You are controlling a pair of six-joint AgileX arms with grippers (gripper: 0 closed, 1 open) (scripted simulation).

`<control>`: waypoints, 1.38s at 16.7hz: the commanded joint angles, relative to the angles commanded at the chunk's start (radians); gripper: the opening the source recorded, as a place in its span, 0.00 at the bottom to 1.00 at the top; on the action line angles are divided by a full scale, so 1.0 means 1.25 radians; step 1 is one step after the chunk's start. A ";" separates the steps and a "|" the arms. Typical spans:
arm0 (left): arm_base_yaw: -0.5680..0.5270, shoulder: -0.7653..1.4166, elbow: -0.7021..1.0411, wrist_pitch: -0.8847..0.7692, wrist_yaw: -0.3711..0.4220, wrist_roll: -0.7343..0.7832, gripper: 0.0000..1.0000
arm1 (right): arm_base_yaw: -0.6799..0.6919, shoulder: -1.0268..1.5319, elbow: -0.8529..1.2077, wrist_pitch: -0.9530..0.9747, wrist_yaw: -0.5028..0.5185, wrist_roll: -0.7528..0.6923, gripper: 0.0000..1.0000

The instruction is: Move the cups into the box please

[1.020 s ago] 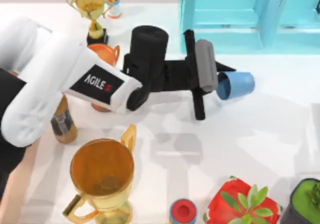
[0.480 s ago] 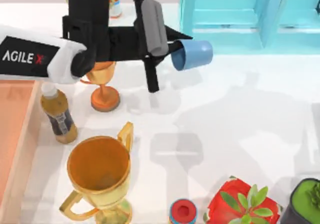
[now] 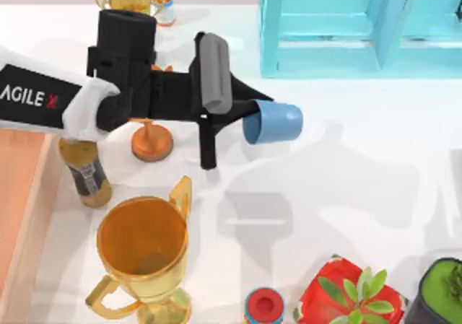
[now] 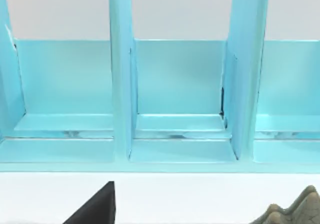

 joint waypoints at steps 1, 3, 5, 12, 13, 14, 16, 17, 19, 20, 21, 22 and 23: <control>-0.004 0.002 0.002 0.000 -0.001 0.000 0.00 | 0.000 0.000 0.000 0.000 0.000 0.000 1.00; -0.002 0.000 0.010 -0.007 -0.009 0.001 0.00 | 0.000 0.000 0.000 0.000 0.000 0.000 1.00; 0.014 -0.006 0.049 -0.047 -0.046 0.007 0.00 | 0.000 0.000 0.000 0.000 0.000 0.000 1.00; 0.131 -0.024 0.332 -0.443 -0.350 0.093 0.00 | 0.000 0.000 0.000 0.000 0.000 0.000 1.00; 0.151 -0.024 0.370 -0.522 -0.392 0.117 0.00 | 0.000 0.000 0.000 0.000 0.000 0.000 1.00; 0.173 -0.025 0.408 -0.604 -0.432 0.143 0.00 | 0.000 0.000 0.000 0.000 0.000 0.000 1.00; 0.220 -0.025 0.483 -0.771 -0.511 0.198 0.00 | 0.000 0.000 0.000 0.000 0.000 0.000 1.00; 0.245 -0.026 0.515 -0.854 -0.546 0.226 0.00 | 0.000 0.000 0.000 0.000 0.000 0.000 1.00; 0.300 -0.026 0.571 -1.021 -0.606 0.279 0.00 | 0.000 0.000 0.000 0.000 0.000 0.000 1.00; 0.329 -0.026 0.593 -1.105 -0.632 0.303 0.00 | 0.000 0.000 0.000 0.000 0.000 0.000 1.00; 0.359 -0.025 0.611 -1.186 -0.654 0.325 0.00 | 0.000 0.000 0.000 0.000 0.000 0.000 1.00; 0.390 -0.024 0.627 -1.259 -0.674 0.345 0.00 | 0.000 0.000 0.000 0.000 0.000 0.000 1.00; 0.422 -0.021 0.641 -1.324 -0.690 0.364 0.00 | 0.000 0.000 0.000 0.000 0.000 0.000 1.00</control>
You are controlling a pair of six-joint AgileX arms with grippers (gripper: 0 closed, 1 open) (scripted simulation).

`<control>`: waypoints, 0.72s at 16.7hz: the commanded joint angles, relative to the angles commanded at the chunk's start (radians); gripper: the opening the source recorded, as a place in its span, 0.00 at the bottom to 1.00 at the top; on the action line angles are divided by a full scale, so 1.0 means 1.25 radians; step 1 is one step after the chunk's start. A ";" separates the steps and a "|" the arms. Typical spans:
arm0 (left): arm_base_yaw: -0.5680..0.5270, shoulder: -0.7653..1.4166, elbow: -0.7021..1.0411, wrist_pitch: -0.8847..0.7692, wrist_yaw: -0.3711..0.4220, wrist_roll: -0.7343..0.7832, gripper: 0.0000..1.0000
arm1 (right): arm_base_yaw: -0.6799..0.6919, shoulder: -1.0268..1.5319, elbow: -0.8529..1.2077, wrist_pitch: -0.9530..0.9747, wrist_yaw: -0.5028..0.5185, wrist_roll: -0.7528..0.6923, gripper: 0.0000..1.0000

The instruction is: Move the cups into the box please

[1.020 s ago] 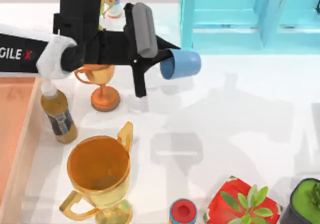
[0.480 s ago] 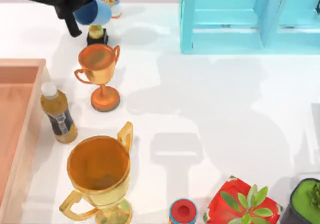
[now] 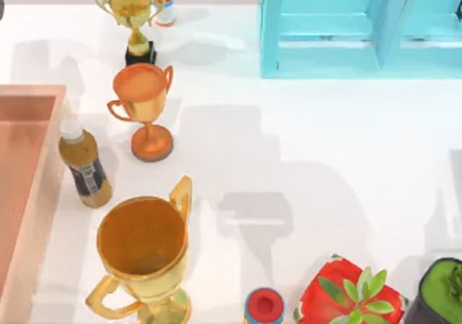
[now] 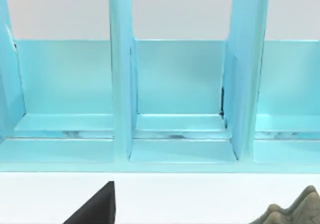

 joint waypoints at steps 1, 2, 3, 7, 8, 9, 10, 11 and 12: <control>0.031 0.002 0.010 -0.057 -0.013 0.015 0.00 | 0.000 0.000 0.000 0.000 0.000 0.000 1.00; 0.060 0.003 0.017 -0.105 -0.024 0.027 0.00 | 0.000 0.000 0.000 0.000 0.000 0.000 1.00; 0.087 0.002 0.020 -0.145 -0.033 0.035 0.00 | 0.000 0.000 0.000 0.000 0.000 0.000 1.00; 0.147 -0.005 0.014 -0.219 -0.047 0.042 0.00 | 0.000 0.000 0.000 0.000 0.000 0.000 1.00; 0.147 -0.005 0.014 -0.219 -0.047 0.042 0.00 | 0.000 0.000 0.000 0.000 0.000 0.000 1.00; 0.147 -0.005 0.014 -0.219 -0.047 0.042 0.00 | 0.000 0.000 0.000 0.000 0.000 0.000 1.00; 0.147 -0.005 0.014 -0.219 -0.047 0.042 0.00 | 0.000 0.000 0.000 0.000 0.000 0.000 1.00; 0.144 -0.003 0.014 -0.218 -0.046 0.042 0.00 | 0.000 0.000 0.000 0.000 0.000 0.000 1.00; 0.144 -0.003 0.012 -0.216 -0.046 0.042 0.00 | 0.000 0.000 0.000 0.000 0.000 0.000 1.00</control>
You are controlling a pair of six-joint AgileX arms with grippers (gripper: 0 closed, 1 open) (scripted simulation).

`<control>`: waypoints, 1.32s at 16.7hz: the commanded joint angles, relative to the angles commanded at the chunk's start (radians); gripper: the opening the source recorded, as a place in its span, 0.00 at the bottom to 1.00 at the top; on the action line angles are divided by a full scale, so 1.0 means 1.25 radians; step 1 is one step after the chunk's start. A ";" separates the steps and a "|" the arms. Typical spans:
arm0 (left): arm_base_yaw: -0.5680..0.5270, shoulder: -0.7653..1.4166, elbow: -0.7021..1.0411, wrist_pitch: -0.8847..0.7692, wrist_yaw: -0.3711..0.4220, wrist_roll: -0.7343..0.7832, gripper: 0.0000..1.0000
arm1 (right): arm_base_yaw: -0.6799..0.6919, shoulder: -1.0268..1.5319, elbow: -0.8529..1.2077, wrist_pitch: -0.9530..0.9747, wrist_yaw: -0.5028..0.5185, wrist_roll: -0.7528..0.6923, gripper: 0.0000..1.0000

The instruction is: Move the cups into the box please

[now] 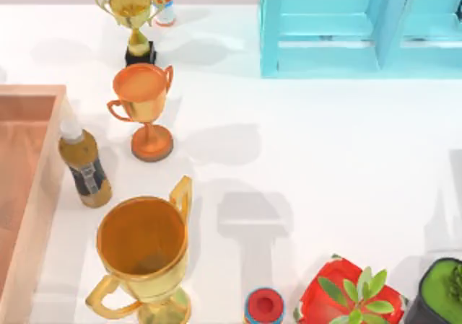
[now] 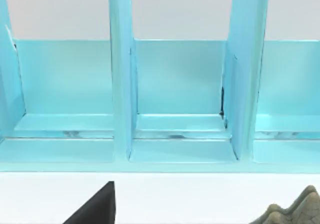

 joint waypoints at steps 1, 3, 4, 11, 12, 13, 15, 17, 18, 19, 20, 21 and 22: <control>0.001 -0.001 -0.008 0.008 0.001 -0.001 0.00 | 0.000 0.000 0.000 0.000 0.000 0.000 1.00; 0.002 -0.008 -0.043 0.038 0.002 -0.004 0.00 | 0.000 0.000 0.000 0.000 0.000 0.000 1.00; 0.001 -0.011 -0.066 0.054 0.000 -0.004 0.00 | 0.000 0.000 0.000 0.000 0.000 0.000 1.00; -0.006 -0.035 -0.199 0.161 -0.002 -0.001 0.00 | 0.000 0.000 0.000 0.000 0.000 0.000 1.00; -0.006 -0.038 -0.224 0.180 -0.002 -0.001 0.00 | 0.000 0.000 0.000 0.000 0.000 0.000 1.00; -0.005 -0.042 -0.243 0.197 -0.002 -0.003 0.00 | 0.000 0.000 0.000 0.000 0.000 0.000 1.00; -0.003 -0.046 -0.263 0.217 -0.001 -0.006 0.00 | 0.000 0.000 0.000 0.000 0.000 0.000 1.00; -0.003 -0.046 -0.263 0.218 -0.001 -0.006 0.00 | 0.000 0.000 0.000 0.000 0.000 0.000 1.00; -0.003 -0.046 -0.263 0.218 -0.001 -0.006 0.00 | 0.000 0.000 0.000 0.000 0.000 0.000 1.00; -0.003 -0.046 -0.263 0.218 -0.001 -0.006 0.00 | 0.000 0.000 0.000 0.000 0.000 0.000 1.00; -0.003 -0.046 -0.263 0.218 -0.001 -0.006 0.08 | 0.000 0.000 0.000 0.000 0.000 0.000 1.00; -0.003 -0.046 -0.263 0.218 -0.001 -0.006 0.15 | 0.000 0.000 0.000 0.000 0.000 0.000 1.00; -0.003 -0.046 -0.263 0.218 -0.001 -0.006 0.23 | 0.000 0.000 0.000 0.000 0.000 0.000 1.00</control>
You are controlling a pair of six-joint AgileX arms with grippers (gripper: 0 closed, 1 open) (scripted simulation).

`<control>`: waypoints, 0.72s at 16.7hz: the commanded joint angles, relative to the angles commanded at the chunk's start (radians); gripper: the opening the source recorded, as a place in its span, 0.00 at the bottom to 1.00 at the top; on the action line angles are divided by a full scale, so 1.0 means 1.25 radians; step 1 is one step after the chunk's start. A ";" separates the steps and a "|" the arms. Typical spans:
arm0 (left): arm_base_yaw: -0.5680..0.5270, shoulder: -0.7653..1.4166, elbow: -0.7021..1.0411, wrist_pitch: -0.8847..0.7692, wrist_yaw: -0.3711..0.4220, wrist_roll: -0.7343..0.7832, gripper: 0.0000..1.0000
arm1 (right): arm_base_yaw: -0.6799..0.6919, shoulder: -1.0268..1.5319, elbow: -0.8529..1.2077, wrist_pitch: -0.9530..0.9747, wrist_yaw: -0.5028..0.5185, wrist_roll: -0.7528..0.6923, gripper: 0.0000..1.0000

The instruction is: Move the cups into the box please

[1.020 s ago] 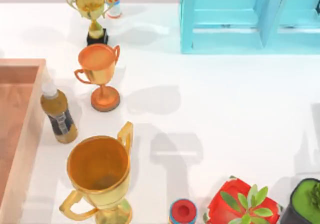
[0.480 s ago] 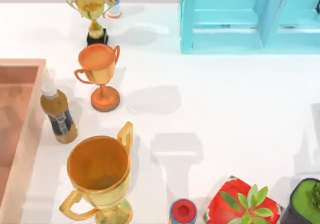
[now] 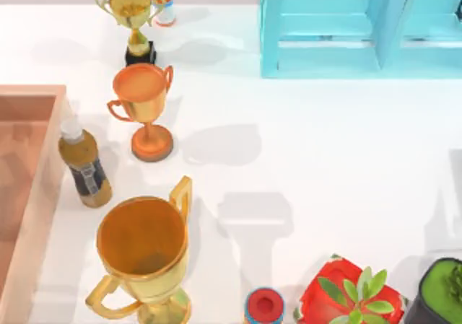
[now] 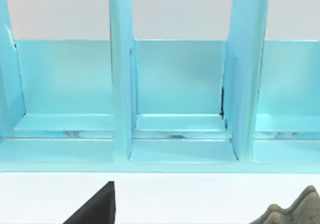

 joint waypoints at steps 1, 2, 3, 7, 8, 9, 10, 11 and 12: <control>0.000 0.000 0.000 0.000 0.000 0.000 0.30 | 0.000 0.000 0.000 0.000 0.000 0.000 1.00; 0.000 0.000 0.000 0.000 0.000 0.000 0.38 | 0.000 0.000 0.000 0.000 0.000 0.000 1.00; 0.000 0.000 0.000 0.000 0.000 0.000 0.45 | 0.000 0.000 0.000 0.000 0.000 0.000 1.00; 0.000 0.000 0.000 0.000 0.000 0.000 0.75 | 0.000 0.000 0.000 0.000 0.000 0.000 1.00; 0.000 0.000 0.000 0.000 0.000 0.000 0.83 | 0.000 0.000 0.000 0.000 0.000 0.000 1.00; 0.000 0.000 0.000 0.000 0.000 0.000 0.90 | 0.000 0.000 0.000 0.000 0.000 0.000 1.00; 0.000 0.000 0.000 0.000 0.000 0.000 0.98 | 0.000 0.000 0.000 0.000 0.000 0.000 1.00; 0.000 0.000 0.000 0.000 0.000 0.000 1.00 | 0.000 0.000 0.000 0.000 0.000 0.000 1.00; 0.000 0.000 0.000 0.000 0.000 0.000 1.00 | 0.000 0.000 0.000 0.000 0.000 0.000 1.00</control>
